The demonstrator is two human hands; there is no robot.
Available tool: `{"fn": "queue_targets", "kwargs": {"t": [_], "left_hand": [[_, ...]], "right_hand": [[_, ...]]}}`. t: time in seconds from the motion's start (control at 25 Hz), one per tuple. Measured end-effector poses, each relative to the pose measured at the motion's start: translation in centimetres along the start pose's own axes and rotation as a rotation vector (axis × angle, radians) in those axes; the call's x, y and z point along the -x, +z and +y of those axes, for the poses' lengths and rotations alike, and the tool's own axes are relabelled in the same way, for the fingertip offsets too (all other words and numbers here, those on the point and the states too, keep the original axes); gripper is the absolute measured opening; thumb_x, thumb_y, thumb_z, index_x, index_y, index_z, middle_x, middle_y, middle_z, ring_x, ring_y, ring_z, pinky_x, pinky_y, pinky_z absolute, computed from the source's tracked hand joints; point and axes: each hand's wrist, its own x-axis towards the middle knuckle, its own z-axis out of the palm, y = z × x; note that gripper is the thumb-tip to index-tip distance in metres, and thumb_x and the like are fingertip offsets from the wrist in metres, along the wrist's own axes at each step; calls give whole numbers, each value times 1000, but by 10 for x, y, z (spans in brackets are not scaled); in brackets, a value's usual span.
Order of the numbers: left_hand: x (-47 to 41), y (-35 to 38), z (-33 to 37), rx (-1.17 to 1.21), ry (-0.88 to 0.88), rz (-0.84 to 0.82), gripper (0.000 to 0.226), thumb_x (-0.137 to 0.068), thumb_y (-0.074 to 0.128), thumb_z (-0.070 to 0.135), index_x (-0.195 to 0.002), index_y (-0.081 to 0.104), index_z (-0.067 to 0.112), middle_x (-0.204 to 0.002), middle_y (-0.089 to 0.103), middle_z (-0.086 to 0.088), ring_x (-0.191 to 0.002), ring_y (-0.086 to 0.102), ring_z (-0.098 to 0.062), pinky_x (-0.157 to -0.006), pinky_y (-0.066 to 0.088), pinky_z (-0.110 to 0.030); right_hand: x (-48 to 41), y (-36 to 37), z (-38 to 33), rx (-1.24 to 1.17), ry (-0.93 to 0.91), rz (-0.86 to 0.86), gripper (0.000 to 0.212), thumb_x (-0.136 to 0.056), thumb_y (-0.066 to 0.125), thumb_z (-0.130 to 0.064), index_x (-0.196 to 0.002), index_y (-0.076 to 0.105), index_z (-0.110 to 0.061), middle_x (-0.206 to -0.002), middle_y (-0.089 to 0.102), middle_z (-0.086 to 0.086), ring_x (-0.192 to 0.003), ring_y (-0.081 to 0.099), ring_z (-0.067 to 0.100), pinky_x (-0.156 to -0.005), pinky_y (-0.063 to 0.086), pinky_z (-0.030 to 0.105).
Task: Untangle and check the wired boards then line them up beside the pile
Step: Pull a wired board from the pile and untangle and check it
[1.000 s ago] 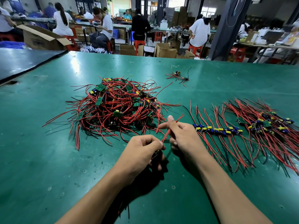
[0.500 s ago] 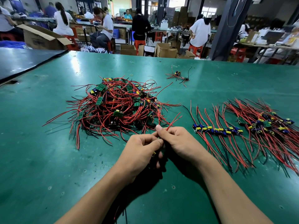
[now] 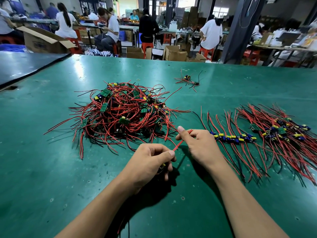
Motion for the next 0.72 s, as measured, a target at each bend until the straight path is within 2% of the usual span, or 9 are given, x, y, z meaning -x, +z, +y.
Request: {"fn": "queue_targets", "kwargs": {"t": [0.16,0.24,0.32,0.4,0.52,0.72], "left_hand": [[-2,-2,-2,8,1,-11,22,-94,60,13,-79,65,-2,-57,60,-10,-41,52,-20,-45,41,-20],[-2,-3,-3,20,-4,-5,22,-94,60,13,-79,65,-2,-58,59,-10,-42,52,-20,-45,41,-20],[-2,-5,-4,40,-8,11,20,-94,61,14,-79,67,1,-58,59,-10,-42,52,-20,-44,41,-20],[-3,-5,-4,54,-3,27,20,-94,60,13,-78,67,2,-58,59,-9,-41,53,-19,-43,42,-20],[-3,-3,-4,52,7,57,21,-94,59,12,-80,67,-2,-58,59,-9,-41,53,-19,-43,42,-20],[-3,-1,-3,91,-7,86,20,-96,57,12,-84,68,-1,-57,58,-9,-41,51,-19,-43,42,-20]], "right_hand": [[0,-1,3,14,-14,62,49,-93,60,-53,-65,72,-15,-41,30,-8,-42,29,8,-47,23,22],[2,1,1,-202,126,4,56,-87,60,-62,-67,65,-10,-51,32,3,-45,28,15,-48,23,27],[1,2,-2,-507,313,-71,53,-87,62,-59,-75,61,-8,-53,35,0,-40,26,12,-40,21,21],[-1,0,-3,-669,416,-124,47,-90,63,-51,-72,62,-8,-53,39,-4,-36,27,6,-33,20,15],[-1,2,-7,-790,392,-160,42,-82,67,-49,-65,72,-11,-55,41,-5,-36,27,5,-31,21,16],[5,11,-15,-955,333,-324,29,-78,71,-37,-83,79,-9,-63,46,-5,-43,32,3,-35,28,14]]}}
